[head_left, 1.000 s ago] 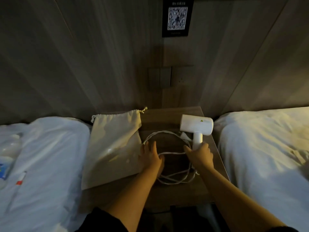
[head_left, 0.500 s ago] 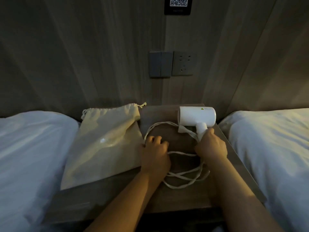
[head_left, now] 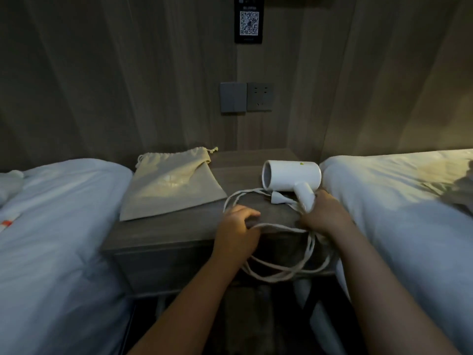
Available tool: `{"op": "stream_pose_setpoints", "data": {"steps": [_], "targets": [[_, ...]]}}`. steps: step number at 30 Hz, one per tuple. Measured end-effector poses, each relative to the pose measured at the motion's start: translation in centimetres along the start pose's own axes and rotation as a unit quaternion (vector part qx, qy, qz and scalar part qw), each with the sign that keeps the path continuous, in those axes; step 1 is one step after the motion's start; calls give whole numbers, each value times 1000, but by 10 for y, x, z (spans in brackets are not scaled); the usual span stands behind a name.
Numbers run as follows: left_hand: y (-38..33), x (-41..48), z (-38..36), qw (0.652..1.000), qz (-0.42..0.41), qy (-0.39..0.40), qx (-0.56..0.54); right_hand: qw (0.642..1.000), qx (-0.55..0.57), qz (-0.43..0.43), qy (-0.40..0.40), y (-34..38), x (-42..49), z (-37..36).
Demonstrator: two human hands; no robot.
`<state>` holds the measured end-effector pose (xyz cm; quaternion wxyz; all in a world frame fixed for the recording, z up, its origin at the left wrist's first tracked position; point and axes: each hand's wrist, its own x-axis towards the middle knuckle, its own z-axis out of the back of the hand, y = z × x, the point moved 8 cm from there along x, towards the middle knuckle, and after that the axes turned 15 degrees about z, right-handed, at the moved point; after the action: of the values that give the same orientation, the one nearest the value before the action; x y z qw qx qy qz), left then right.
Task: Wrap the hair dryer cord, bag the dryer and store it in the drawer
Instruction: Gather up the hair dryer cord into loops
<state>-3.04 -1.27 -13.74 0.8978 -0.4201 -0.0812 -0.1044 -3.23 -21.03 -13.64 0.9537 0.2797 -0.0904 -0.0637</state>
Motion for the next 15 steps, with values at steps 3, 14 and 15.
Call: {"op": "stream_pose_setpoints", "data": {"steps": [3,14,15], "targets": [[-3,-42,-5,1000,-27,8,5,999,36,4,-31,-2,-49,3],[43,-125,-39,954,72,282,-75,980,190,49,-42,-15,-133,-9],[43,-128,-35,943,72,311,-92,982,173,64,-35,-17,-137,-7]]}}
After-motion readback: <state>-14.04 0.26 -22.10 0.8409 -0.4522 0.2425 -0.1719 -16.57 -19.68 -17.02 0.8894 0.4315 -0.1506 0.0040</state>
